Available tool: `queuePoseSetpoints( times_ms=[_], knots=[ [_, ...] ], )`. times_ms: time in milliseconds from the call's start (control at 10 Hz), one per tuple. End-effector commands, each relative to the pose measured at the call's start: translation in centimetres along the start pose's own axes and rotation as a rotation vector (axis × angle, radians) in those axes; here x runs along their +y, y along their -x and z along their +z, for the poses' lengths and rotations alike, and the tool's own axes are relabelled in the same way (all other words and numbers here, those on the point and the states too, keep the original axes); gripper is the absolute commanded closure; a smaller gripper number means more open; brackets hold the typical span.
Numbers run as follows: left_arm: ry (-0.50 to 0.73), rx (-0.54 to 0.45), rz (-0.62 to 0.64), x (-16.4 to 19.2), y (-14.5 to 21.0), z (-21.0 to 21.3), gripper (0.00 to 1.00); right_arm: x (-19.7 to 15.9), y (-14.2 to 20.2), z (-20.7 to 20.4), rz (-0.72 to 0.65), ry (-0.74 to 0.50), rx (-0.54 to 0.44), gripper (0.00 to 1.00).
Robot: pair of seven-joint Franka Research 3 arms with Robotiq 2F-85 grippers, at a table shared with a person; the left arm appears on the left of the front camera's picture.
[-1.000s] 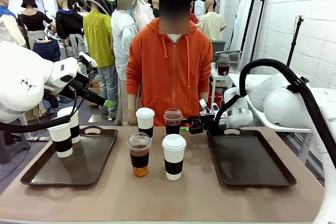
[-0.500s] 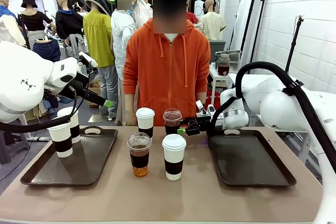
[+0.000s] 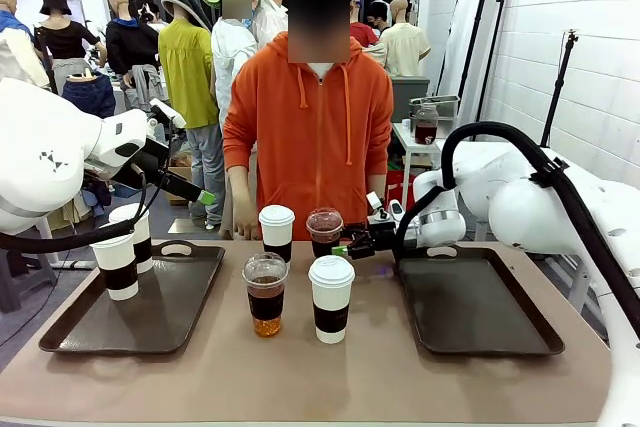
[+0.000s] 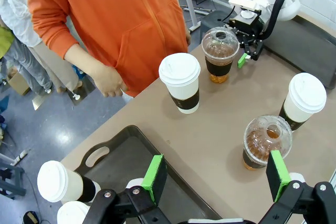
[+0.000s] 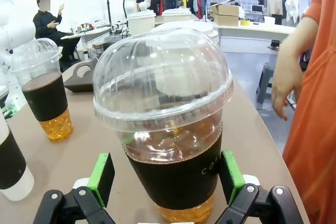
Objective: Distribute the coffee onto the tray.
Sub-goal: Pick up one iced Americano and place it on the right Handle tray.
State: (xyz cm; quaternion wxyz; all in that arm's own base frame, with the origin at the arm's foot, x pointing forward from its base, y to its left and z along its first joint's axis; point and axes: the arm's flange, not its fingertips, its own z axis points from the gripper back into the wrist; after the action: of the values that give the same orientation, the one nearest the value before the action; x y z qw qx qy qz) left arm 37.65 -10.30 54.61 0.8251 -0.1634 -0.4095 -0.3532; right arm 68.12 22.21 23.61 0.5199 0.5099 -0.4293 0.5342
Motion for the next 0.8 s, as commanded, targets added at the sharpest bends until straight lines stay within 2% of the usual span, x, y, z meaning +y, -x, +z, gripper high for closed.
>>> queuePoseSetpoints(
  times_ms=[0,700],
  knots=[
    [0.006,0.0,0.003,0.1,0.1,0.0,0.0,-1.3,0.2,-1.1,-0.026,-0.009,0.023,0.0],
    [0.006,0.0,0.003,0.1,0.1,0.0,0.0,-3.1,1.0,-2.8,-0.077,0.032,-0.009,0.0]
  ],
)
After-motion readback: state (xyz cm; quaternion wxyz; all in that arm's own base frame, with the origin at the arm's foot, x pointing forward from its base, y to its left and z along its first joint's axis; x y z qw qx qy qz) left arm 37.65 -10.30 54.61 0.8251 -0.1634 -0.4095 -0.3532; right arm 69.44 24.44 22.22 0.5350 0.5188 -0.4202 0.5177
